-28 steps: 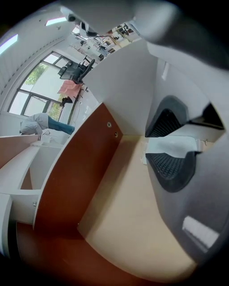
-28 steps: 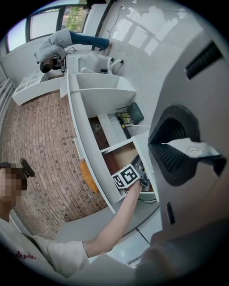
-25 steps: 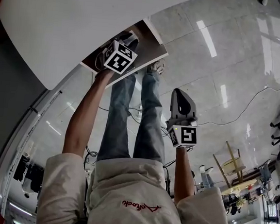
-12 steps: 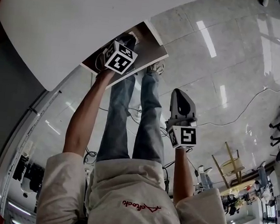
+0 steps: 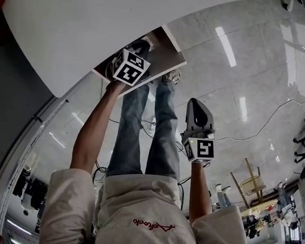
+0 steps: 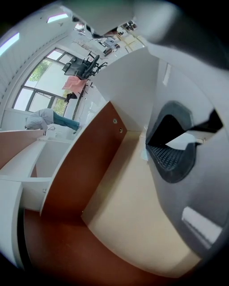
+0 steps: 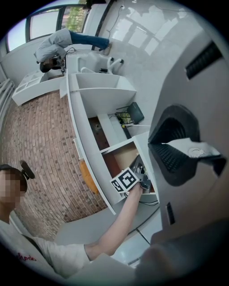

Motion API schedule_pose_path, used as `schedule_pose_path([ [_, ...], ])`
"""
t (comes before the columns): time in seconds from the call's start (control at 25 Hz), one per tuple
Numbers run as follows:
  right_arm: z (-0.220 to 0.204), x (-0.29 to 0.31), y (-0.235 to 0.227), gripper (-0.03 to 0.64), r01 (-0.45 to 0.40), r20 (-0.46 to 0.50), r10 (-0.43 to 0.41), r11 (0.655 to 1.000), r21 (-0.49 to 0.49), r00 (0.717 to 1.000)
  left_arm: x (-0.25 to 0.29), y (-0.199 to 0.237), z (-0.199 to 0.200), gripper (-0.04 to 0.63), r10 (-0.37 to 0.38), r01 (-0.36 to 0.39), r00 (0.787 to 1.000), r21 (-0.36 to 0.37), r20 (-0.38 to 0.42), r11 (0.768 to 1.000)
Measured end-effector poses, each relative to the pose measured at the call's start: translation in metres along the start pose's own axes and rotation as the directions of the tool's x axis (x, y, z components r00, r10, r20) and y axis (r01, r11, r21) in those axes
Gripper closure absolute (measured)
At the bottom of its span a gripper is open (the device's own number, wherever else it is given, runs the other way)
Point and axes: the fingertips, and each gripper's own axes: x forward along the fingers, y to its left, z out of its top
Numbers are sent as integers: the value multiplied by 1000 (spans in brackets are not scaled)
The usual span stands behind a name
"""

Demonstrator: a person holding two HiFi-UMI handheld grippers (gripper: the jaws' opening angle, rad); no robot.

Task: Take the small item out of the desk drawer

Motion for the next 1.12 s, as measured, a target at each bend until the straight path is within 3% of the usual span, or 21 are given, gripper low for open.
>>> schedule_pose_path([
  [0.44, 7, 7, 15, 604, -26, 41, 27, 999, -23, 999, -52, -13, 14, 586, 32, -30, 990, -17, 134, 999],
  [0.84, 15, 13, 21, 604, -23, 55, 26, 999, -40, 998, -110, -27, 29, 586, 66, -51, 960, -59, 271, 997],
  [1.12, 28, 12, 25, 604, -24, 78, 29, 998, -64, 997, -142, -40, 30, 586, 83, -61, 945, -77, 318, 995],
])
